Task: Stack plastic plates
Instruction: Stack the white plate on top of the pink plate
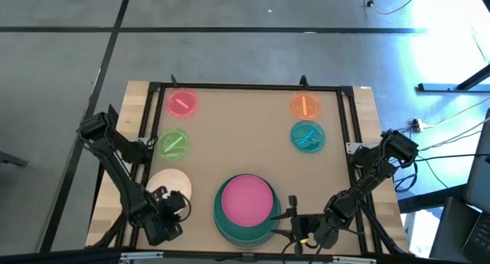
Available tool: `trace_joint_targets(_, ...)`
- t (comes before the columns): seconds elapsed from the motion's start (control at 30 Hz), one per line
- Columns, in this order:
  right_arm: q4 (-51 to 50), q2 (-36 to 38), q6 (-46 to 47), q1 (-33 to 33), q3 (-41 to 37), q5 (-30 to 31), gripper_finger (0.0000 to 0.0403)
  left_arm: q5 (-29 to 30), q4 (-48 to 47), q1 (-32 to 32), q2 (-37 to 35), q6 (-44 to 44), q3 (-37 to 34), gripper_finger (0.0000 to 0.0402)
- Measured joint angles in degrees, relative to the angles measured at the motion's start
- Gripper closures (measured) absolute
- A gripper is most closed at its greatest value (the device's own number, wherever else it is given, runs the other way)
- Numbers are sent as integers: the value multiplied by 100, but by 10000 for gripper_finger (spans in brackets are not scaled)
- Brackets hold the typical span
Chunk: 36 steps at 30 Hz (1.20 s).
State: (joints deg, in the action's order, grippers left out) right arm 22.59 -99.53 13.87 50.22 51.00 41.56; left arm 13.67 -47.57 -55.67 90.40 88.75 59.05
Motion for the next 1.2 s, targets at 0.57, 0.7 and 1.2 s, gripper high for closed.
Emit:
trace_joint_targets(0.57, 1, 0, 1, -111, 0, 2, 244, -354, -124, 19, 832, 24, 0, 278)
trace_joint_targets(0.7, -7, 0, 0, -111, 0, 2, 244, -370, -81, 19, 950, -83, 0, 278)
trace_joint_targets(1.2, -4, 0, -28, -116, 0, 4, 244, -327, -93, 27, 1048, -439, 0, 392)
